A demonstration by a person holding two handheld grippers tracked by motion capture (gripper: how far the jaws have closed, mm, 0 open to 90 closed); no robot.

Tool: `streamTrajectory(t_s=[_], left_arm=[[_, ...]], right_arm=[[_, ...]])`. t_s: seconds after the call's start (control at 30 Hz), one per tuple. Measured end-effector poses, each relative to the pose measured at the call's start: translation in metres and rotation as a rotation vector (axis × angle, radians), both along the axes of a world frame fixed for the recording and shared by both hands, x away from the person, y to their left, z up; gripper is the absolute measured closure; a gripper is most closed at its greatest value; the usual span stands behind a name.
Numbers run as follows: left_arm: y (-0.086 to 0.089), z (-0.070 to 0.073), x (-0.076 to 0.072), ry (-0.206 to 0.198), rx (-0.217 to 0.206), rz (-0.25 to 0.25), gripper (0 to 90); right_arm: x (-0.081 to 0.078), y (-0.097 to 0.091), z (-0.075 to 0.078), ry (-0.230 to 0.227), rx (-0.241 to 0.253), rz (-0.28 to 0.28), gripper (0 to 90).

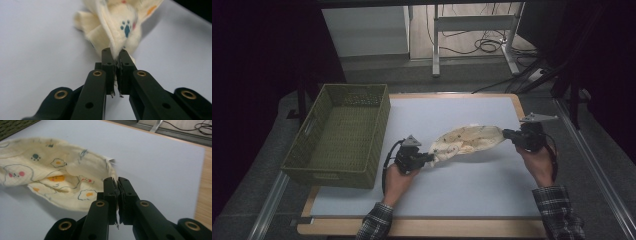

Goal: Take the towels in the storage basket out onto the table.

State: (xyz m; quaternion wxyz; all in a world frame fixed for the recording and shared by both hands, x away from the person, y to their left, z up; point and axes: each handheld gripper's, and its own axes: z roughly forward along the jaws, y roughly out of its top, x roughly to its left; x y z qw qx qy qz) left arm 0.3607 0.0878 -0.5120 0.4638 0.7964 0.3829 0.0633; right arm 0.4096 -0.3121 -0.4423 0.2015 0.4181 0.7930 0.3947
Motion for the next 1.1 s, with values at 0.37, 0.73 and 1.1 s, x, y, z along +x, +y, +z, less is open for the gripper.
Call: streamTrajectory(t_s=[0.37, 0.73, 1.1], left_arm=[[0.016, -0.011, 0.039, 0.071, 0.077, 0.137, 73.0], [0.018, -0.013, 0.030, 0.054, 0.064, 0.123, 45.8], [0.018, -0.020, 0.024, 0.068, 0.082, 0.107, 42.2]], right_arm=[[0.024, -0.028, -0.023, 0.096, -0.024, -0.097, 79.5], [-0.003, -0.017, -0.021, 0.107, 0.089, 0.032, 71.6], [-0.019, 0.053, -0.034, 0.115, 0.059, 0.233, 67.2]])
